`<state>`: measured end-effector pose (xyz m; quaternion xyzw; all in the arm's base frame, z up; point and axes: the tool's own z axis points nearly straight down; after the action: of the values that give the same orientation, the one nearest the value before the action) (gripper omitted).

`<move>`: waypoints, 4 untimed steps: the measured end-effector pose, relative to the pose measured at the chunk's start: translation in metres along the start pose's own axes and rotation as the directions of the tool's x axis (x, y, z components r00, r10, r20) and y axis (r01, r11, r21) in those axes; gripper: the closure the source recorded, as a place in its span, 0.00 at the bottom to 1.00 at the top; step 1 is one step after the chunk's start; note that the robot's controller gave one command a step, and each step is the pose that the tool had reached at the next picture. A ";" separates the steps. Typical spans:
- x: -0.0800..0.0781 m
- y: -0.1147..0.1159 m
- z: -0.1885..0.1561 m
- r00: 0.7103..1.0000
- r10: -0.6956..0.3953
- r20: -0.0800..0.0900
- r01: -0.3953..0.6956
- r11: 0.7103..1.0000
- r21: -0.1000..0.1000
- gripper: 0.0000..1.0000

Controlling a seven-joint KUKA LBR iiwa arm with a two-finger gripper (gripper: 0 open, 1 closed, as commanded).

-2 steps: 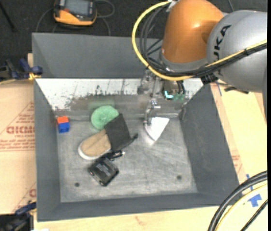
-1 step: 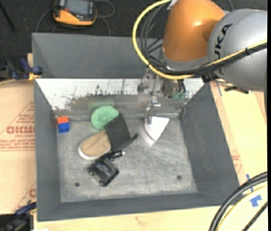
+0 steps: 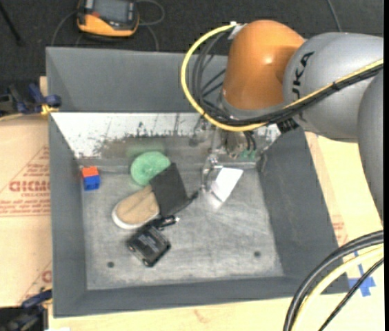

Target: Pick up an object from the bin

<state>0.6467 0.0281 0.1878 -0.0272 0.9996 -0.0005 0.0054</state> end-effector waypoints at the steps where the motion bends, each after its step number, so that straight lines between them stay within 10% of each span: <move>1: 0.025 -0.015 0.034 0.977 -0.215 -0.009 0.215 0.977 -0.003 0.00; 2: 0.005 -0.047 0.113 0.916 -0.401 -0.001 0.401 0.916 -0.001 1.00; 4: 0.009 -0.050 0.062 0.908 -0.420 -0.011 0.420 0.908 -0.007 1.00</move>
Offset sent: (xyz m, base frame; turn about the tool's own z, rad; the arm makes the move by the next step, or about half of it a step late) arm -0.0044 -0.0459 -0.1178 -0.4164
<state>0.6414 -0.0225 0.1258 -0.2414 0.9704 0.0002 -0.0008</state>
